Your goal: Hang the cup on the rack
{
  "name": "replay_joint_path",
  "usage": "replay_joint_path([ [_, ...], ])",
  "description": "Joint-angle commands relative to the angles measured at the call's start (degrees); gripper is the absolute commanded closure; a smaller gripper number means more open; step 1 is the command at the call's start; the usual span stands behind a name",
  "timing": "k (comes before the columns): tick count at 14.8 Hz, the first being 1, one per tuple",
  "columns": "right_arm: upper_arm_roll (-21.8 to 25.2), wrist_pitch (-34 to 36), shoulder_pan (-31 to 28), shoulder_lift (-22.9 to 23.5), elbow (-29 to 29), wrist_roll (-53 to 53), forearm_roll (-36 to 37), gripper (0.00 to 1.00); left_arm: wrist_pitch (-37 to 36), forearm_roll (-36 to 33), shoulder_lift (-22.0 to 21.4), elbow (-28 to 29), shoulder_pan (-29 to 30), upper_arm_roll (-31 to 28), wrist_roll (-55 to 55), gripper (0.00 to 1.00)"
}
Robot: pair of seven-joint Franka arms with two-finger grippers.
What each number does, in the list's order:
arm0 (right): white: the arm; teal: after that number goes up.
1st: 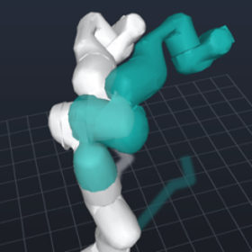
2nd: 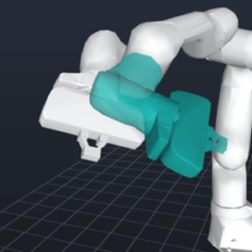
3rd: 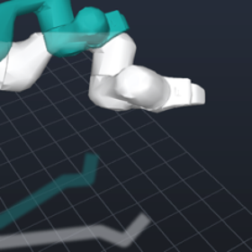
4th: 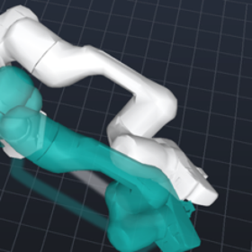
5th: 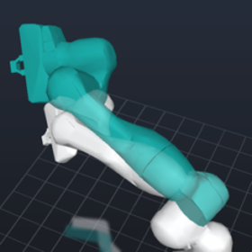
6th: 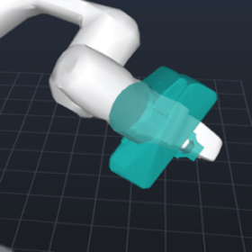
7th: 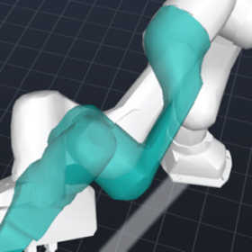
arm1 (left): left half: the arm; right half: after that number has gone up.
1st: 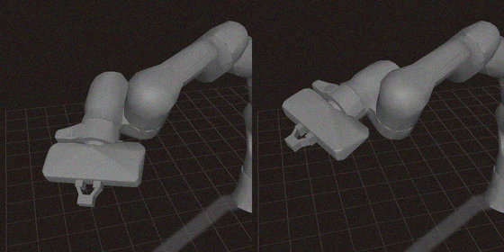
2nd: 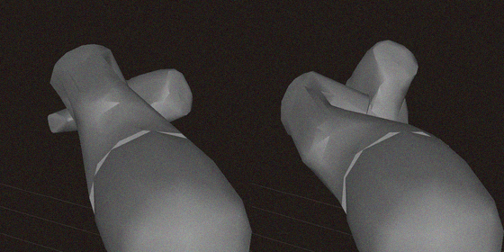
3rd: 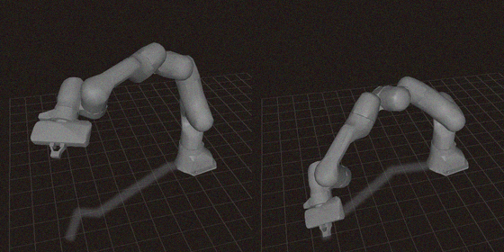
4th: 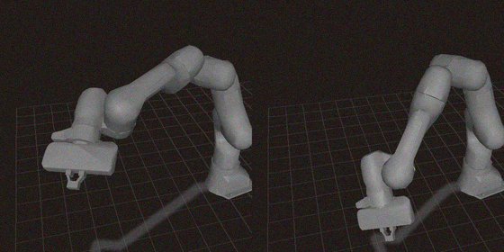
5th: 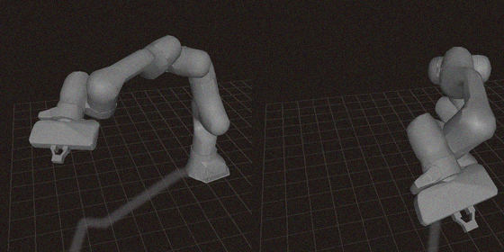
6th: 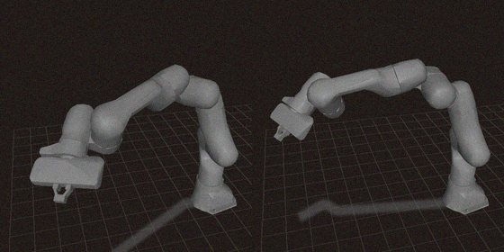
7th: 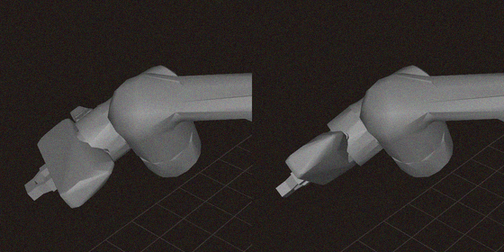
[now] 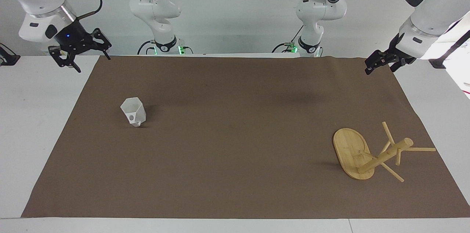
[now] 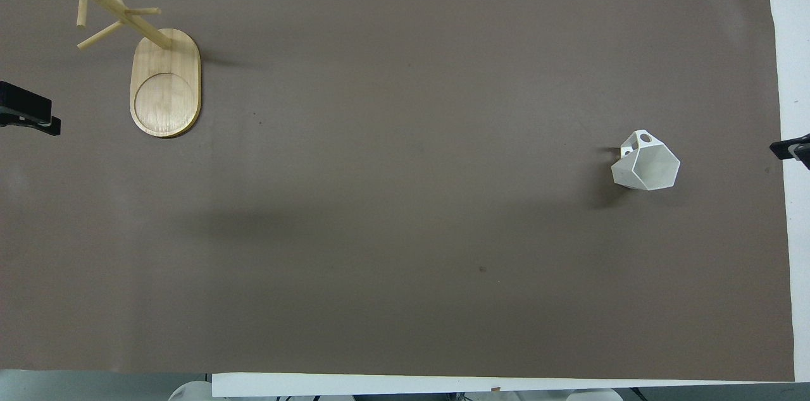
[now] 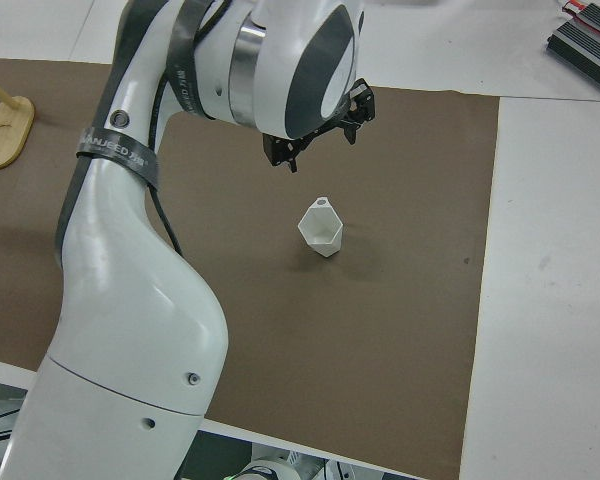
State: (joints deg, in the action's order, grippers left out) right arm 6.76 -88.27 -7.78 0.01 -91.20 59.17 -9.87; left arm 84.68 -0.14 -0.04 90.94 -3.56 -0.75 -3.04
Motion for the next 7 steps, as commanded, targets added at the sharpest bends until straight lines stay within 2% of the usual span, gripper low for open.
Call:
replay_joint_path([
  [1,-0.2,0.1,-6.1,7.8,4.0,23.5,-10.1,0.0,1.3,-1.1,-1.4,1.8,0.2,0.3,0.1,0.0],
  [5,-0.4,3.6,-13.8,17.1,3.8,50.4,-24.0,0.0,1.3,-1.1,-1.3,1.8,0.2,0.3,0.1,0.0],
  [7,-0.7,8.9,-17.9,23.6,3.9,60.9,-30.4,0.0,1.3,-1.1,-1.3,1.8,0.2,0.3,0.1,0.0],
])
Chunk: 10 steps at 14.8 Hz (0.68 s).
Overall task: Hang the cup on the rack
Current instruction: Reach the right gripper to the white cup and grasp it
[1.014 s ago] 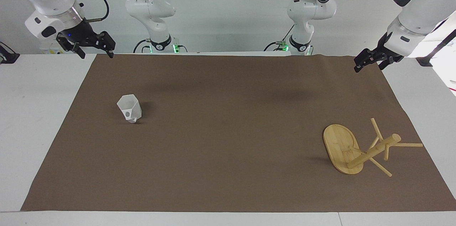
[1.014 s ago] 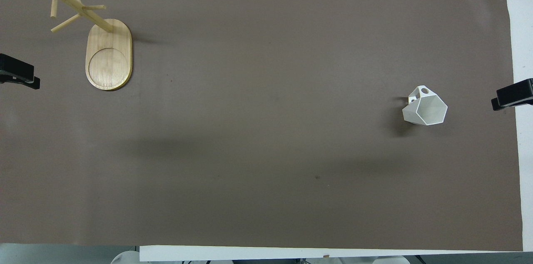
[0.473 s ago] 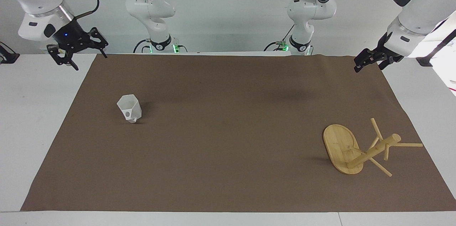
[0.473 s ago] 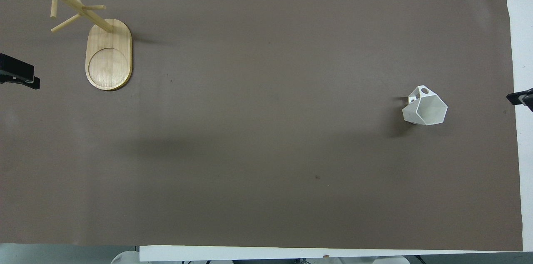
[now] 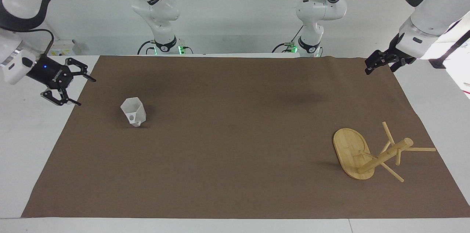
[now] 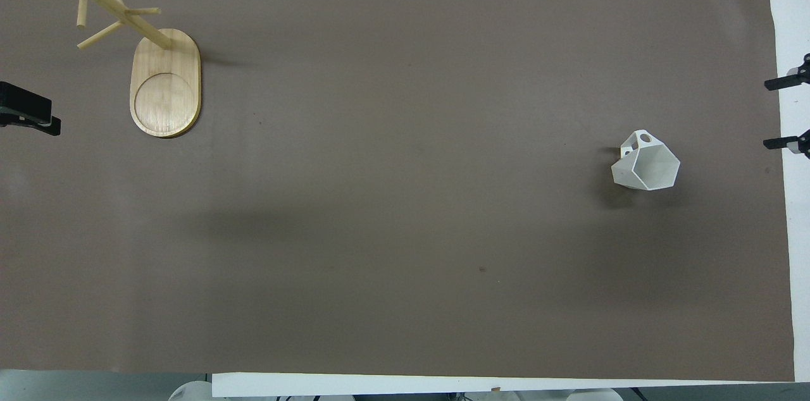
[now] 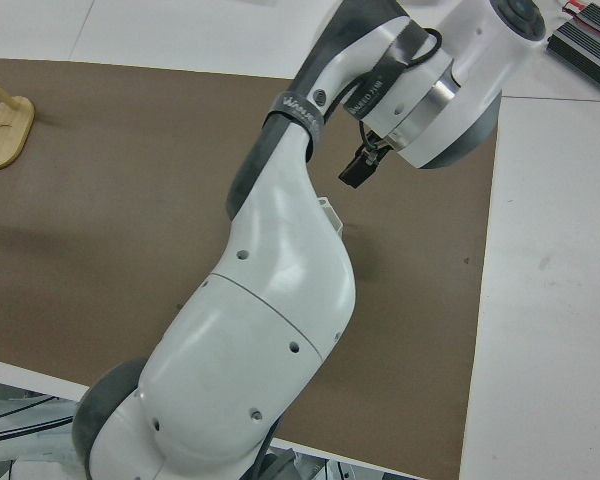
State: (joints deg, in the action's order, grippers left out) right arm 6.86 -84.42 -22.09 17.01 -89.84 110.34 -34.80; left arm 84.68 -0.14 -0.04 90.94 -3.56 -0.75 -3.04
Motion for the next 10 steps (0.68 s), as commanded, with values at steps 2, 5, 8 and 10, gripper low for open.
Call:
replay_joint_path([
  [2,-0.9,7.7,-5.8,11.5,2.2,21.0,-9.0,0.0,1.3,-1.1,-1.3,1.8,0.2,0.2,0.1,0.0],
  [5,-1.0,13.2,-7.1,19.1,2.4,31.7,-15.2,0.0,1.3,-1.1,-1.3,1.8,0.2,0.3,0.1,0.0],
  [8,-1.0,14.9,-7.4,23.7,1.8,35.5,-17.8,0.0,1.3,-1.1,-1.3,1.8,0.2,0.3,0.1,0.0],
  [10,-1.0,14.3,-7.0,23.6,-1.1,39.1,-18.1,0.0,1.3,-1.1,-1.3,1.8,0.2,0.2,0.1,0.0],
])
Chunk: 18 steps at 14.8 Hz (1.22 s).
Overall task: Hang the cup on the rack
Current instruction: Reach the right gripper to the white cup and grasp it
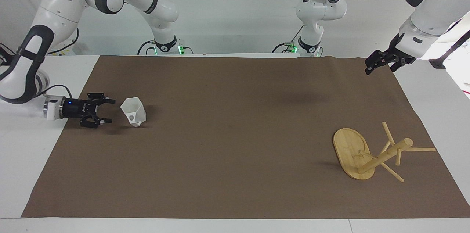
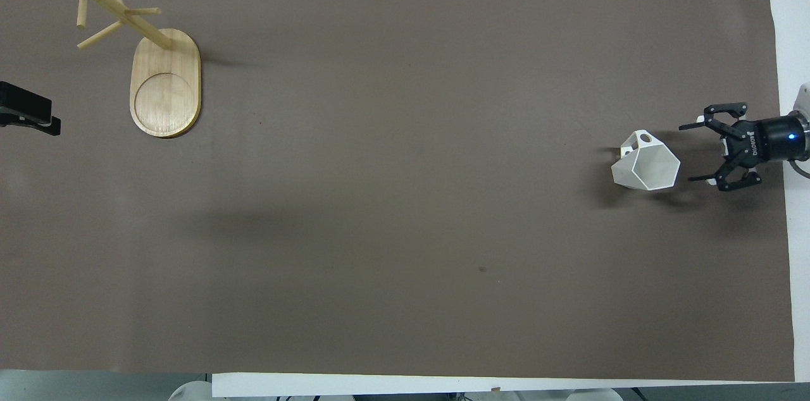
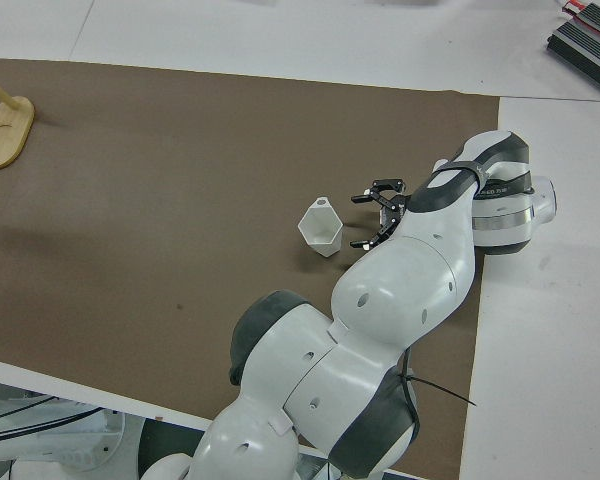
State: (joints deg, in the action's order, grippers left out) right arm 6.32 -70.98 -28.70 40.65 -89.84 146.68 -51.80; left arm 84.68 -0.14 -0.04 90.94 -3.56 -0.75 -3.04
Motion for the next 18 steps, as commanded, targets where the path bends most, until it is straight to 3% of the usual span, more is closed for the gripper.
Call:
replay_joint_path([
  [1,-0.3,0.4,-0.4,0.0,-1.9,4.4,-1.1,0.0,1.3,-1.1,-1.3,1.8,0.2,0.3,0.1,0.0],
  [18,-0.4,-4.2,3.6,-1.1,-9.6,9.5,-1.3,0.0,1.3,-1.1,-1.3,1.8,0.2,0.3,0.1,0.0],
])
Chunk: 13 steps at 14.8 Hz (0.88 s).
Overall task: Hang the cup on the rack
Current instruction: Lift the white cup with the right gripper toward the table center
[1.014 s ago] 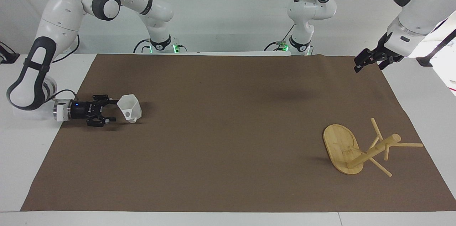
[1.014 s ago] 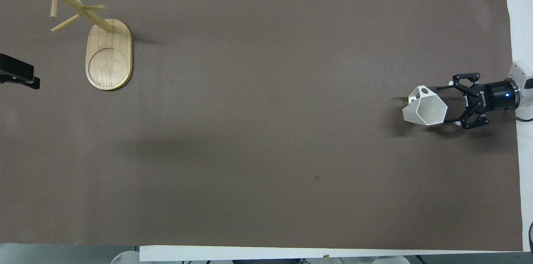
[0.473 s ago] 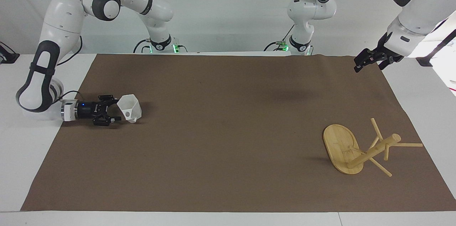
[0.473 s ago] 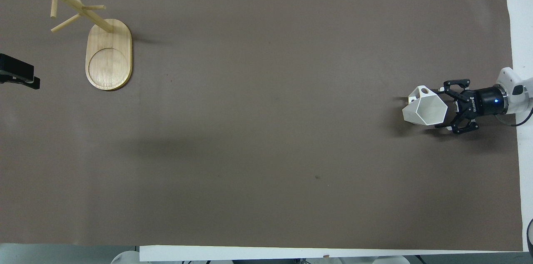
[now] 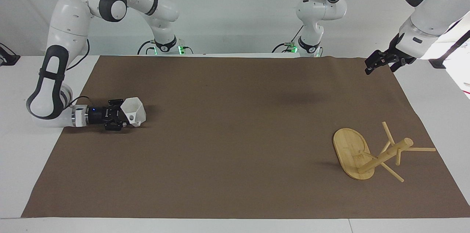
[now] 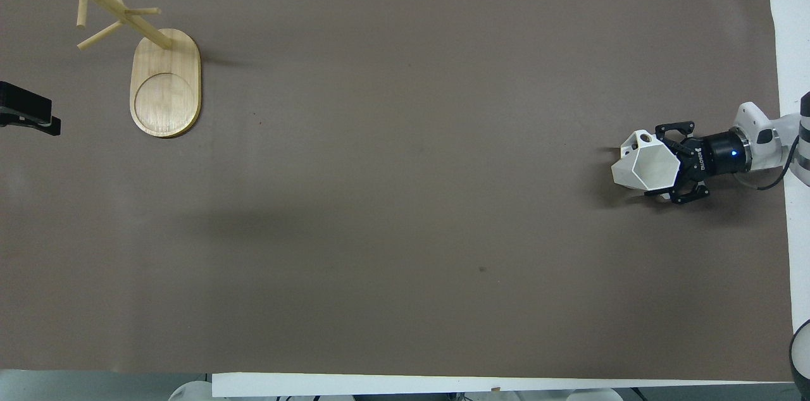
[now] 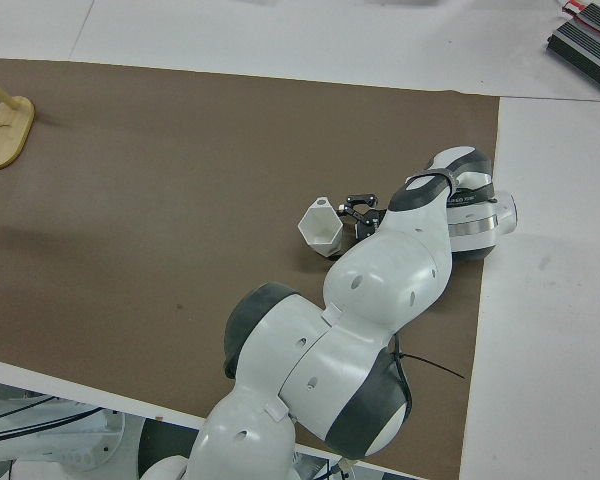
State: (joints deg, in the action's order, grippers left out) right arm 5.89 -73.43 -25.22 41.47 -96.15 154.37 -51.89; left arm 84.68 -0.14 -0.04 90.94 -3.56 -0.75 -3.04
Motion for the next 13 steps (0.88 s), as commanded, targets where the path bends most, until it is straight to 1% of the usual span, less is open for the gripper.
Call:
replay_joint_path([
  [1,0.0,-2.1,0.1,-2.0,-3.7,2.3,-1.3,0.0,1.3,-1.1,-1.3,1.8,0.2,0.2,0.1,0.0],
  [4,0.0,-2.2,1.7,-2.0,-3.7,2.3,-2.1,0.0,1.3,-1.1,-1.4,1.8,0.2,0.3,0.1,0.0],
  [5,0.0,-2.2,2.0,-2.0,-3.6,2.3,-2.1,0.03,1.3,-1.1,-1.3,1.8,0.2,0.2,0.1,0.0],
  [6,0.0,-2.3,2.1,-2.0,-3.3,2.2,-2.2,0.1,1.3,-1.1,-1.4,1.8,0.2,0.2,0.1,0.0],
  [8,0.0,-2.3,3.0,-2.0,-3.1,2.1,-2.4,0.43,1.3,-1.1,-1.4,1.8,0.2,0.2,0.1,0.0],
  [10,0.0,-2.4,3.2,-2.1,-3.0,1.9,-2.6,0.66,1.3,-1.1,-1.3,1.8,0.2,0.2,0.1,0.0],
  [11,0.0,-2.5,3.9,-2.9,-3.0,1.6,-2.6,0.8,1.3,-1.1,-1.4,1.8,0.2,0.2,0.1,0.0],
  [12,0.1,-3.2,4.6,-4.4,-3.1,0.5,-2.5,0.85,1.3,-1.1,-1.3,1.8,0.2,0.3,0.1,0.0],
  [13,0.1,-4.8,5.8,-6.6,-3.3,-1.6,-2.2,0.85,1.3,-1.1,-1.3,1.8,0.2,0.2,0.1,0.0],
])
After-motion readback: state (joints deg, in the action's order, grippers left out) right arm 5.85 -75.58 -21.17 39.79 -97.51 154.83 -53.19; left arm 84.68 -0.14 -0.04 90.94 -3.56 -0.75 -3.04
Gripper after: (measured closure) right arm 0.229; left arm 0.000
